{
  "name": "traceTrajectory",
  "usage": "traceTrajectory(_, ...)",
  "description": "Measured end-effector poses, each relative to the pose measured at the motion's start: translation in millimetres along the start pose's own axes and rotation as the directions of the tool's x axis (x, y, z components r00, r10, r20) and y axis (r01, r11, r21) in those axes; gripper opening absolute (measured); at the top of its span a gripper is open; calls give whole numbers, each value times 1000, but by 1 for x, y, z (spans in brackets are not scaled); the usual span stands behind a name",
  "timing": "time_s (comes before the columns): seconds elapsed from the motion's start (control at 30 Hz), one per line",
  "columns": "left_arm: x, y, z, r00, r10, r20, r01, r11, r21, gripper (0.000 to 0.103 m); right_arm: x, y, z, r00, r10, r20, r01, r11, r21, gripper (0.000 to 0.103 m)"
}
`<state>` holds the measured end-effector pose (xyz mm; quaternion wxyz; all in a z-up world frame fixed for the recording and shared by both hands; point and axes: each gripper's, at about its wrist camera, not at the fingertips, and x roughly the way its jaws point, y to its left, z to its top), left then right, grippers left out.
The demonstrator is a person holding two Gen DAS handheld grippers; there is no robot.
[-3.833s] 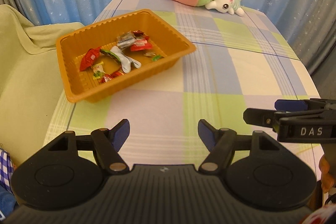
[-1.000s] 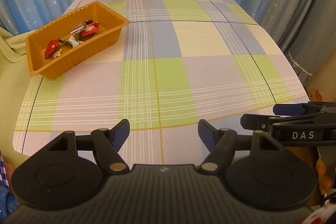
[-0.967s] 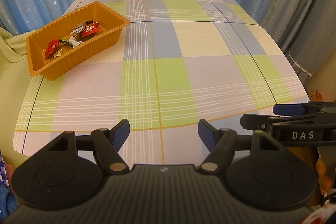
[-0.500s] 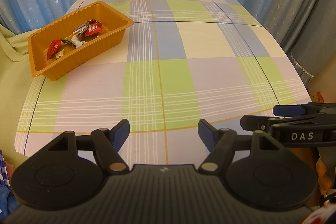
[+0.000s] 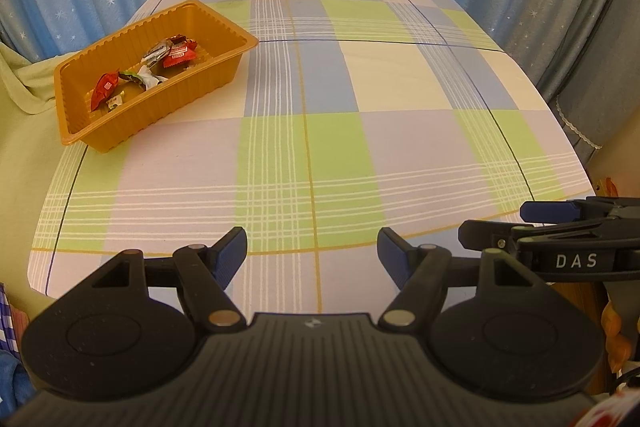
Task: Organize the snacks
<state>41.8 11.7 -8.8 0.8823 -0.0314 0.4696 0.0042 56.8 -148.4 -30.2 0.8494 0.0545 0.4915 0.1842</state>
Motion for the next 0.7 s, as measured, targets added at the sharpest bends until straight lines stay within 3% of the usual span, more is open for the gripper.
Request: traceTrajectory(0.7,6,3,6,1000,7,-9,-7,1000,-7,71,8,2,6,1000,3,-13,-3,1000,-4,89)
